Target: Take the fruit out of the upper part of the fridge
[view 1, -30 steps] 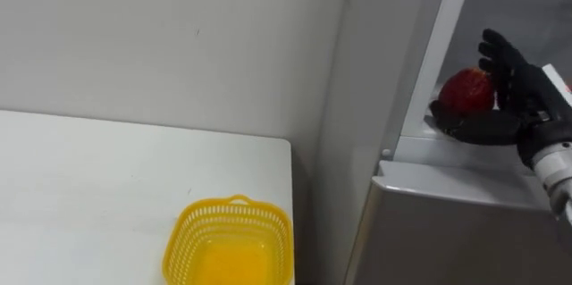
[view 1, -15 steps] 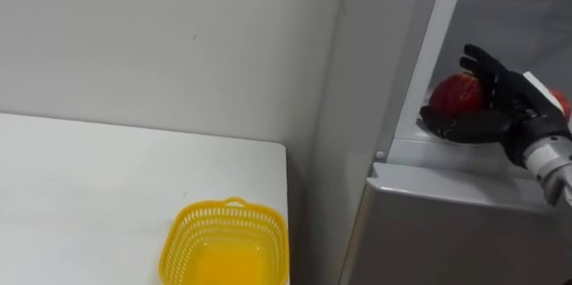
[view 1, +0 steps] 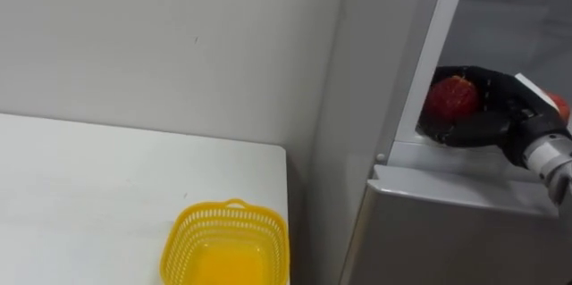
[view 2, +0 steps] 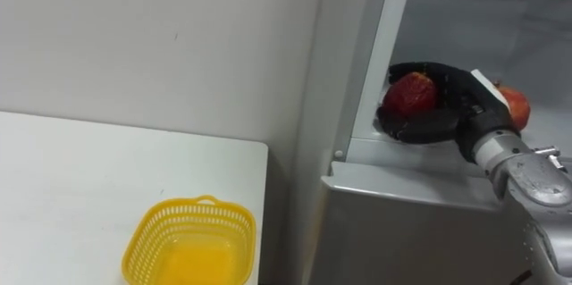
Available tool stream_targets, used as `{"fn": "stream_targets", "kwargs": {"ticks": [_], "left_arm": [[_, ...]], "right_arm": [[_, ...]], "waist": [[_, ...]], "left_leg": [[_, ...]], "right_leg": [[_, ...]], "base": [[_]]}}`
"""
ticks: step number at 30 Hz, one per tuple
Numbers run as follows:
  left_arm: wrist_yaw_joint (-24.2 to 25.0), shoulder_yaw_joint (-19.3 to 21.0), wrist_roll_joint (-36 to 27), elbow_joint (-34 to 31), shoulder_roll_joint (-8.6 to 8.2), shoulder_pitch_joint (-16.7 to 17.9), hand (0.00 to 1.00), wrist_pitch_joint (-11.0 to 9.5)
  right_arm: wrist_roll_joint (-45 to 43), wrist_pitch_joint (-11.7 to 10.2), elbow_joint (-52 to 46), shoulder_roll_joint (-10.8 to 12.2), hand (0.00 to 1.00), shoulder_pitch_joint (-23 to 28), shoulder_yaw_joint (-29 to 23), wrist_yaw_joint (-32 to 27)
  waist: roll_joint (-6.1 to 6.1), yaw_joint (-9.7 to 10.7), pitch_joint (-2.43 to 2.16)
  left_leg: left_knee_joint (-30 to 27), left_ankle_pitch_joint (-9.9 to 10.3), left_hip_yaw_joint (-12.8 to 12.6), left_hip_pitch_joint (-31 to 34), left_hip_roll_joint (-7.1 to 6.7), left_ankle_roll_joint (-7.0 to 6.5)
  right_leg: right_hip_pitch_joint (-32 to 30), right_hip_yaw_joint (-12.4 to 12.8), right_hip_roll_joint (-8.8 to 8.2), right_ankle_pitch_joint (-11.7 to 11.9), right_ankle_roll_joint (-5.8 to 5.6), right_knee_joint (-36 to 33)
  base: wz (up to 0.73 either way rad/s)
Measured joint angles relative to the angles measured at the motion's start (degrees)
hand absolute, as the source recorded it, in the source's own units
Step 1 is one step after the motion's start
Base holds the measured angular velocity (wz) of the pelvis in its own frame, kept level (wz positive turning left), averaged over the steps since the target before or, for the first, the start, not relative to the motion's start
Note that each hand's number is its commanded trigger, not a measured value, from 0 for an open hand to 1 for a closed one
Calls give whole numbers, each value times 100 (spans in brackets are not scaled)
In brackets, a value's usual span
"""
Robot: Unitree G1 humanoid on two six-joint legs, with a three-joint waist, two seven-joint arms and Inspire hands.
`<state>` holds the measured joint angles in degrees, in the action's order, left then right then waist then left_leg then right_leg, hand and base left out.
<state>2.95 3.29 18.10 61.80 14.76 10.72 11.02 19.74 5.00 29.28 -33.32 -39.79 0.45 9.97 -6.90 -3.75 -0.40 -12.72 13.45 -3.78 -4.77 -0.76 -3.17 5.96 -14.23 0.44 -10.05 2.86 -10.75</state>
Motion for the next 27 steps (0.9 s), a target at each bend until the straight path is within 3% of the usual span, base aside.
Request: {"fn": "stream_targets", "kwargs": {"ticks": [18, 27], "left_arm": [[4, -1, -4, -3, 29, -48, 0, 31], [-66, -4, -4, -1, 49, -108, 0, 31]], "right_arm": [[-1, -9, -50, -32, 100, -80, -1, 56], [-22, 7, -194, -29, 100, -74, 45, -210]], "waist": [[-34, 3, 24], [-17, -34, 18]], "left_leg": [[0, 1, 0, 12, 2, 1], [0, 2, -29, 10, 4, 0]], "right_leg": [[-13, 13, 5, 0, 1, 4], [-20, 10, 8, 7, 8, 7]], "base": [[0], [0]]}}
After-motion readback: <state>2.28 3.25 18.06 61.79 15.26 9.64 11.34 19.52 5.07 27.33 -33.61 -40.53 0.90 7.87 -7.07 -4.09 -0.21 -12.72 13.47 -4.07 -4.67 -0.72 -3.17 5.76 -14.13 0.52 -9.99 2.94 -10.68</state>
